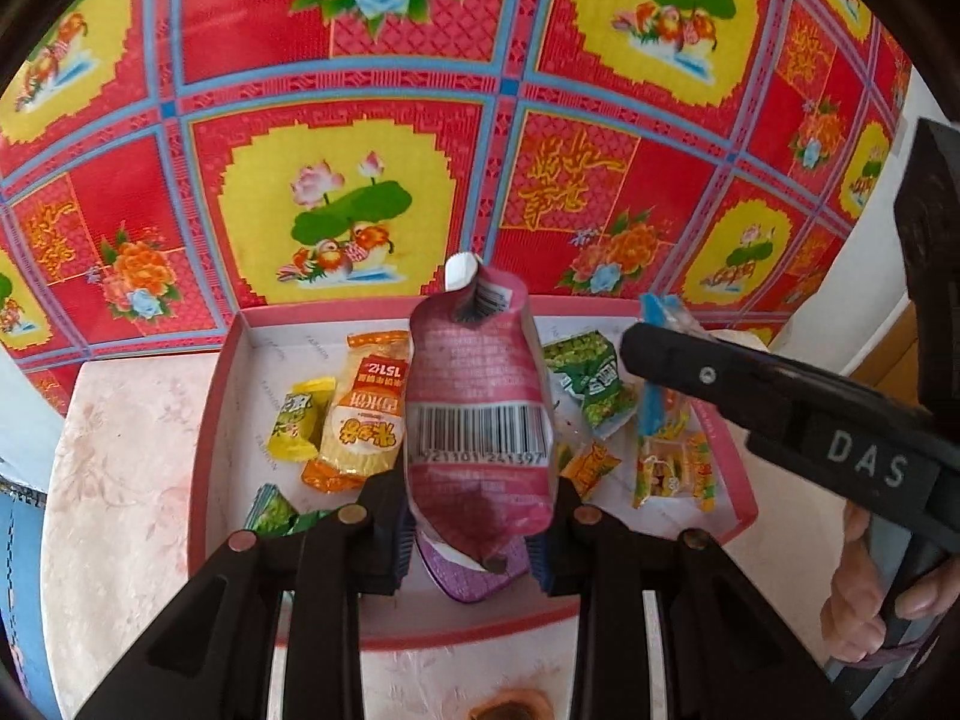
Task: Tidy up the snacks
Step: 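Carry the pink pouch and clear bag together over the pink tray with both tools, then lower the pink pouch into the tray and release while the right tool drops the clear bag there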
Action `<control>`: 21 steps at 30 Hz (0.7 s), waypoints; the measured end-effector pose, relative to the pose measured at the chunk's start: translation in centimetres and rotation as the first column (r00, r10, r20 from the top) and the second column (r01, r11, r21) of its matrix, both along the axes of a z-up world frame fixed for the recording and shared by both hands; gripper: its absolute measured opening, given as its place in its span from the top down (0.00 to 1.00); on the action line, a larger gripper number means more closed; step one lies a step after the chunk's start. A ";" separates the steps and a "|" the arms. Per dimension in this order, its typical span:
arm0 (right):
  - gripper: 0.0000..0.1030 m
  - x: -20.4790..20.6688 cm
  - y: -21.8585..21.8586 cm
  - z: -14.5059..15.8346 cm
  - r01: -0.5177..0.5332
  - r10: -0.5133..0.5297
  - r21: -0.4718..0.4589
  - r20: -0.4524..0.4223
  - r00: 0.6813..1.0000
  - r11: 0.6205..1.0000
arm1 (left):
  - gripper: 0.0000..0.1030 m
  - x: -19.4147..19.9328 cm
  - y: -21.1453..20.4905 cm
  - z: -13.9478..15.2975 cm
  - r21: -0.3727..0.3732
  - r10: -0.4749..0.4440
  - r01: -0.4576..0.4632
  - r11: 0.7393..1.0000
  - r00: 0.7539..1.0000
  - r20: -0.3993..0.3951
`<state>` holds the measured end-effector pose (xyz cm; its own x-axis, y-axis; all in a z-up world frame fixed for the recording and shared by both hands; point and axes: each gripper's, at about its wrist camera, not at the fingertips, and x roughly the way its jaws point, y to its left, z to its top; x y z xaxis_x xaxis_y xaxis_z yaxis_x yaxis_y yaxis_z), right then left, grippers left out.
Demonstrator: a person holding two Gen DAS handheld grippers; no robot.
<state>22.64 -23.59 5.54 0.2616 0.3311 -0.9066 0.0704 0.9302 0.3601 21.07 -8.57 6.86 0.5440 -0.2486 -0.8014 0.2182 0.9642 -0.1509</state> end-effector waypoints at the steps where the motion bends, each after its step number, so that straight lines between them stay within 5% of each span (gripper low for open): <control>1: 0.65 0.1 0.1 -0.4 0.000 0.000 0.004 -0.006 1.000 1.000 | 0.70 0.3 0.0 -0.2 -0.001 -0.002 0.002 1.000 1.000 -0.004; 21: 0.64 2.2 2.9 -5.2 -0.023 0.023 -0.005 -0.046 0.999 1.000 | 0.70 3.4 0.9 -2.5 -0.063 0.033 -0.035 0.997 0.999 -0.033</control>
